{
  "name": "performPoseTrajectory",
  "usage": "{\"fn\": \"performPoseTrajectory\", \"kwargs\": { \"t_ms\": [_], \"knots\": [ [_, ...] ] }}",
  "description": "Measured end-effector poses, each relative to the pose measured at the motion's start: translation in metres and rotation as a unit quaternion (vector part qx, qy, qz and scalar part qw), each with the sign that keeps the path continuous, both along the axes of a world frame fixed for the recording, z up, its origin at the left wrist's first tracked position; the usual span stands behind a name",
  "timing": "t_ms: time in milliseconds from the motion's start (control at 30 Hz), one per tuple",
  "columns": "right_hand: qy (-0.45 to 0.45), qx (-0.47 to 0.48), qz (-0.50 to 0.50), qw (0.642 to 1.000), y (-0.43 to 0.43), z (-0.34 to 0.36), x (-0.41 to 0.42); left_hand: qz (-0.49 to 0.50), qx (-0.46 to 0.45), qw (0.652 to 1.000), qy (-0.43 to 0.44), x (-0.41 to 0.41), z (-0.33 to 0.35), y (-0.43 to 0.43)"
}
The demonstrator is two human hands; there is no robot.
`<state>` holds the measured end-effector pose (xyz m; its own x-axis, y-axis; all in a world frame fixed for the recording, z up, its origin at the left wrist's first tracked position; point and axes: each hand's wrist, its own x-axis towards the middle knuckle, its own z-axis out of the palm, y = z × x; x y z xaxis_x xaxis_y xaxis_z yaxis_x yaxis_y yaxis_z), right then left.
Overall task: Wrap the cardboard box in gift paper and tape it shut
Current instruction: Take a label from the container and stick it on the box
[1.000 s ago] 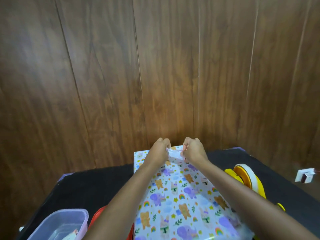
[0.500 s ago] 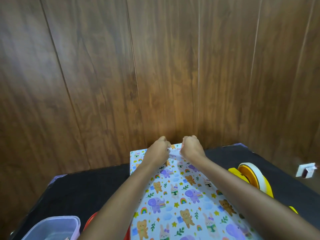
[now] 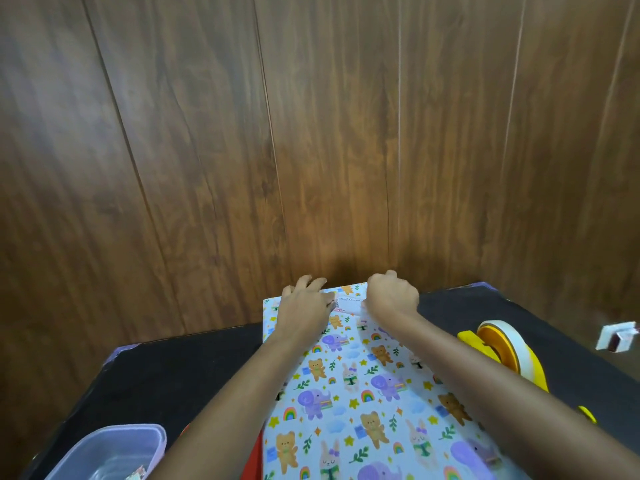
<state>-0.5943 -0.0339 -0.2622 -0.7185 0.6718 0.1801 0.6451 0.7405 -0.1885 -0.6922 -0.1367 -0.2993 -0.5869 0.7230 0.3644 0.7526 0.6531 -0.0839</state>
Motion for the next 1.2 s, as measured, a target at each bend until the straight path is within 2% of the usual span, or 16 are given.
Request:
{"fn": "performPoseTrajectory", "kwargs": {
  "t_ms": [100,167,267,333,400,467,567,667,733,833,900,967,1033,1100,1200],
  "knots": [
    [0.003,0.069,0.031,0.997,0.005,0.003,0.011,-0.077,-0.052,0.995,0.026,-0.002,0.0,0.001],
    [0.001,0.107,0.121,0.987,0.003,-0.001,0.009,-0.11,-0.081,0.991,0.005,-0.004,0.004,0.002],
    [-0.103,0.02,0.227,0.968,-0.008,-0.015,0.002,-0.103,-0.081,0.983,-0.13,-0.008,0.01,0.002],
    [-0.156,-0.042,0.231,0.959,-0.008,-0.02,0.001,-0.089,-0.104,0.972,-0.191,-0.012,0.011,-0.004],
    [-0.182,-0.062,0.214,0.958,-0.006,-0.021,0.005,-0.07,-0.133,0.964,-0.219,-0.014,0.011,-0.012],
    [-0.2,-0.065,0.19,0.959,-0.005,-0.02,0.012,-0.046,-0.157,0.964,-0.208,-0.01,0.014,-0.019],
    [-0.232,-0.048,0.145,0.961,-0.008,-0.017,0.023,-0.007,-0.227,0.97,-0.083,0.005,0.021,-0.023],
    [-0.265,-0.011,0.101,0.959,-0.01,-0.009,0.029,0.003,-0.243,0.97,0.011,0.016,0.021,-0.022],
    [-0.231,-0.005,0.138,0.963,-0.01,-0.009,0.029,-0.049,-0.233,0.971,-0.015,0.018,0.016,-0.021],
    [-0.196,-0.037,0.209,0.957,-0.006,-0.017,0.031,-0.058,-0.171,0.972,-0.148,0.019,0.012,-0.022],
    [-0.218,-0.033,0.21,0.953,-0.002,-0.016,0.035,-0.031,-0.191,0.973,-0.128,0.02,0.016,-0.022],
    [-0.258,-0.015,0.194,0.946,-0.002,-0.007,0.04,-0.006,-0.239,0.97,-0.038,0.025,0.018,-0.02],
    [-0.284,-0.012,0.189,0.94,-0.003,0.004,0.04,0.009,-0.237,0.971,0.013,0.028,0.017,-0.017],
    [-0.262,-0.017,0.197,0.945,-0.006,0.003,0.04,-0.007,-0.218,0.976,-0.007,0.026,0.012,-0.016],
    [-0.221,-0.018,0.231,0.947,-0.006,-0.013,0.04,-0.01,-0.18,0.978,-0.101,0.019,0.01,-0.019]
  ]
}}
